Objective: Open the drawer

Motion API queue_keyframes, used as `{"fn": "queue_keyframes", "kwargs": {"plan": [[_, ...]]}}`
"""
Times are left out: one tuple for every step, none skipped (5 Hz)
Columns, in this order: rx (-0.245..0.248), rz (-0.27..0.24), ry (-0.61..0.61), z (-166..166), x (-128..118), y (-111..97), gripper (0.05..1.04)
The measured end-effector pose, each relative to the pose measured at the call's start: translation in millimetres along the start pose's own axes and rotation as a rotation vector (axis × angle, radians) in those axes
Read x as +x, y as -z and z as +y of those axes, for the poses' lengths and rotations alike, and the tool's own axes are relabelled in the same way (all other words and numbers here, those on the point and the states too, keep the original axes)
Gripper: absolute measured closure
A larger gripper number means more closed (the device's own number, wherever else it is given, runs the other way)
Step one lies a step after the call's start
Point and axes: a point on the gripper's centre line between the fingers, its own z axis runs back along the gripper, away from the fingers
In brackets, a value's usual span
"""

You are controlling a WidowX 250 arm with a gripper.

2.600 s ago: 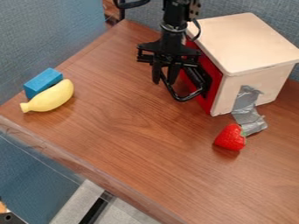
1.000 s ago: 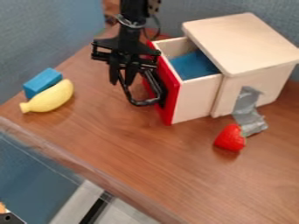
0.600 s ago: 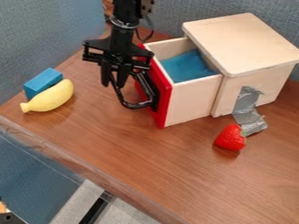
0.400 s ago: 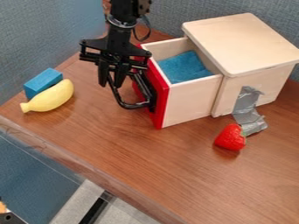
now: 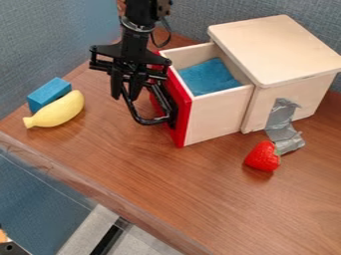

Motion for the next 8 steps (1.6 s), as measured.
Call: {"fn": "queue_keyframes", "kwargs": {"plan": [[0.014, 0.016, 0.033, 1.4, -2.7, -1.3, 0.528], [0.011, 0.015, 0.042, 0.5, -0.9, -3.5, 0.231], [0.017, 0.011, 0.070, -0.6, -0.6, -9.7, 0.072], [0.009, -0.009, 0.095, -0.5, 0.9, -26.4, 0.076], [0.015, -0.004, 0.129, -1.2, 1.3, -36.5, 0.083], [0.003, -0.030, 0.192, -3.5, 0.3, -60.2, 0.083], [-0.019, -0.021, 0.243, -2.4, -4.2, -77.0, 0.083], [-0.105, -0.065, 0.289, -8.5, -8.6, -95.8, 0.083]]}}
